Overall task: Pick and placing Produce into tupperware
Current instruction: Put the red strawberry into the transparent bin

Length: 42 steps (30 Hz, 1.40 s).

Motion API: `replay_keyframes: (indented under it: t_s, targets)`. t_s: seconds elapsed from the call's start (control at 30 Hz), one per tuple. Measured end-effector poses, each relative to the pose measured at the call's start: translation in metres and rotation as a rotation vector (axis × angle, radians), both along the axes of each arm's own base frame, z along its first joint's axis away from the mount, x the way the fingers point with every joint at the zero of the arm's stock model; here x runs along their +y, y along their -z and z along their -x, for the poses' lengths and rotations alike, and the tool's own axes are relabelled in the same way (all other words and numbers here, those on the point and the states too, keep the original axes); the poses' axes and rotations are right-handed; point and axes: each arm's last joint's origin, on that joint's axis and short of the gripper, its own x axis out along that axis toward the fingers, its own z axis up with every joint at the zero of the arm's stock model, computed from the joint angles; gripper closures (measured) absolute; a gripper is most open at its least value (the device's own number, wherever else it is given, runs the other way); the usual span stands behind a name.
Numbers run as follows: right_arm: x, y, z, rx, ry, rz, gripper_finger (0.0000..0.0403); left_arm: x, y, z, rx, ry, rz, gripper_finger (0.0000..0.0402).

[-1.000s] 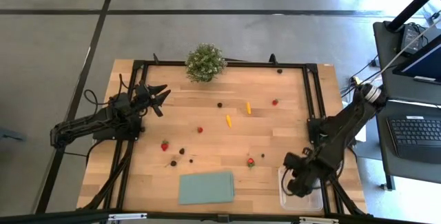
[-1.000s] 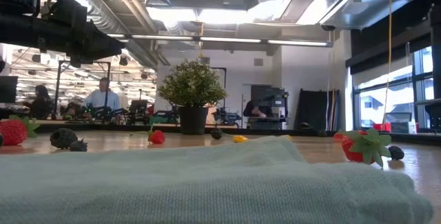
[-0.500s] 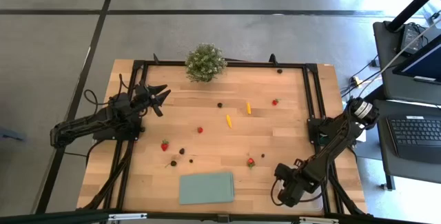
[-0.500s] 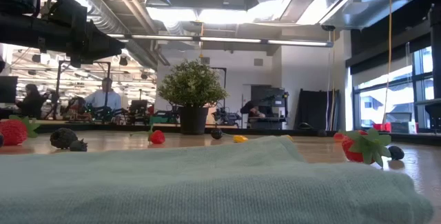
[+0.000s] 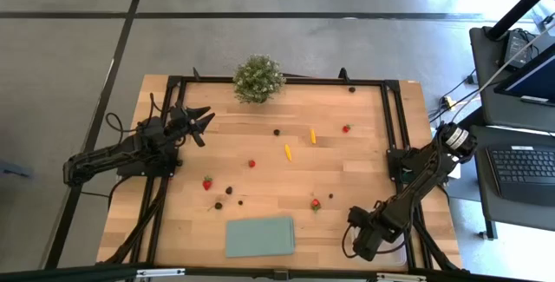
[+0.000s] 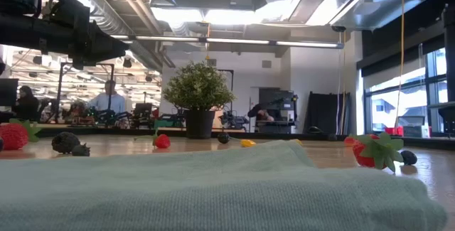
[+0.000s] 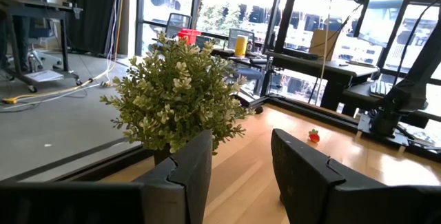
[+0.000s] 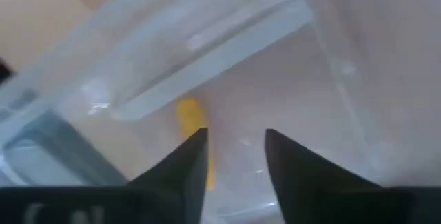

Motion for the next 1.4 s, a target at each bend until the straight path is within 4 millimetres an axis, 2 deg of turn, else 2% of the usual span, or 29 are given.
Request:
replay_keyframes:
  t_s: [0.13, 0.3, 0.5, 0.67, 0.83, 0.97, 1.2, 1.4]
  targets:
    - [-0.006, -0.013, 0.001, 0.083, 0.006, 0.081, 0.0188, 0.0, 0.0, 0.0, 0.0, 0.0, 0.0, 0.0259]
    - [-0.02, -0.059, -0.001, 0.119, -0.026, 0.209, 0.0159, 0.0, 0.0, 0.0, -0.001, 0.0, 0.001, 0.0259]
    - [-0.048, -0.114, -0.006, -0.142, -0.017, 0.196, 0.0166, 0.0, 0.0, 0.0, -0.001, 0.0, 0.001, 0.0259]
    - [-0.077, -0.139, -0.011, -0.415, -0.091, 0.276, 0.0171, 0.0, 0.0, 0.0, -0.001, 0.0, 0.0, 0.0259]
    - [-0.086, -0.145, -0.036, -0.699, -0.237, 0.48, 0.0169, 0.0, 0.0, 0.0, -0.001, 0.0, 0.0, 0.0259]
    - [-0.082, -0.141, -0.06, -0.797, -0.496, 0.555, 0.0176, 0.0, 0.0, 0.0, -0.001, 0.0, 0.0, 0.0259]
    - [-0.073, -0.113, -0.082, -0.718, -0.996, 0.483, 0.0196, 0.0, 0.0, 0.0, 0.0, 0.0, -0.001, 0.0259]
    - [-0.063, -0.079, -0.097, -0.591, -1.288, 0.467, 0.0213, 0.0, 0.0, 0.0, 0.001, 0.0, -0.002, 0.0259]
